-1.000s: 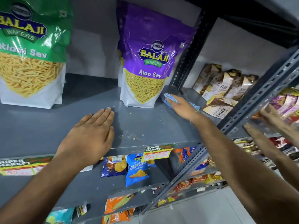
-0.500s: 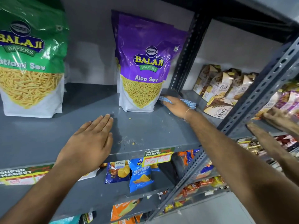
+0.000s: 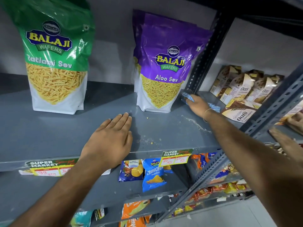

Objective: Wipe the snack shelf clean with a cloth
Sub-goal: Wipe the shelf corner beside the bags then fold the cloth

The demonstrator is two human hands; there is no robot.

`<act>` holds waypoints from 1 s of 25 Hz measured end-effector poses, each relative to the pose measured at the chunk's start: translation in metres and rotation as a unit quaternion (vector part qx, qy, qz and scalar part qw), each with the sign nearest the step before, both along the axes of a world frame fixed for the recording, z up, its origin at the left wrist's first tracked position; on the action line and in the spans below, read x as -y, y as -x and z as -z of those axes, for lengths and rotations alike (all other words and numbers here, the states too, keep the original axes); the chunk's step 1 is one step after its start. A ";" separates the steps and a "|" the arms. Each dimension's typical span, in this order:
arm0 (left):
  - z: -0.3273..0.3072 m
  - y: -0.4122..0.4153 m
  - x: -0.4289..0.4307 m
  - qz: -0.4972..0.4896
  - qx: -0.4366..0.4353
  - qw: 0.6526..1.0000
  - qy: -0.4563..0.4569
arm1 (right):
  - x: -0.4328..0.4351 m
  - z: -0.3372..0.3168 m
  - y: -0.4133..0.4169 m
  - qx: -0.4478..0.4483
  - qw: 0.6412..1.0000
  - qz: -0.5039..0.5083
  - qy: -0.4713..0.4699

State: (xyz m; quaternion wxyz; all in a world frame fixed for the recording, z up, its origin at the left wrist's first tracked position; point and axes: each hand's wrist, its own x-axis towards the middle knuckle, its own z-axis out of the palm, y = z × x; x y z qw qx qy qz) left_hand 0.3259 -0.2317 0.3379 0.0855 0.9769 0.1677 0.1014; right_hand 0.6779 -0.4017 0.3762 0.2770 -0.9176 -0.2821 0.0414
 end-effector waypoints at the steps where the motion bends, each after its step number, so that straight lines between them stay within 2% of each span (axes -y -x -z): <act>1: 0.000 0.000 0.000 0.000 -0.001 1.000 -0.001 | -0.001 0.005 -0.001 -0.007 1.000 -0.001 0.024; 9: -0.003 0.001 0.001 0.003 -0.004 1.000 -0.016 | 0.040 0.008 0.064 0.010 0.992 -0.101 0.076; 11: -0.003 0.001 0.002 0.004 -0.002 1.000 -0.020 | 0.048 0.008 0.084 0.010 0.989 -0.133 0.059; 14: -0.004 0.002 0.001 0.009 -0.004 1.000 -0.022 | 0.045 0.006 0.077 -0.007 0.998 -0.057 0.032; 18: -0.003 0.002 0.001 0.010 -0.009 1.000 -0.021 | 0.017 -0.004 0.051 -0.024 0.998 0.033 0.048; 22: -0.003 0.003 0.001 0.010 -0.018 1.000 -0.018 | 0.022 -0.008 0.065 -0.038 0.999 0.006 0.033; 25: 0.001 0.002 0.000 0.000 -0.009 1.000 -0.015 | 0.039 0.009 0.104 -0.014 0.996 -0.065 0.054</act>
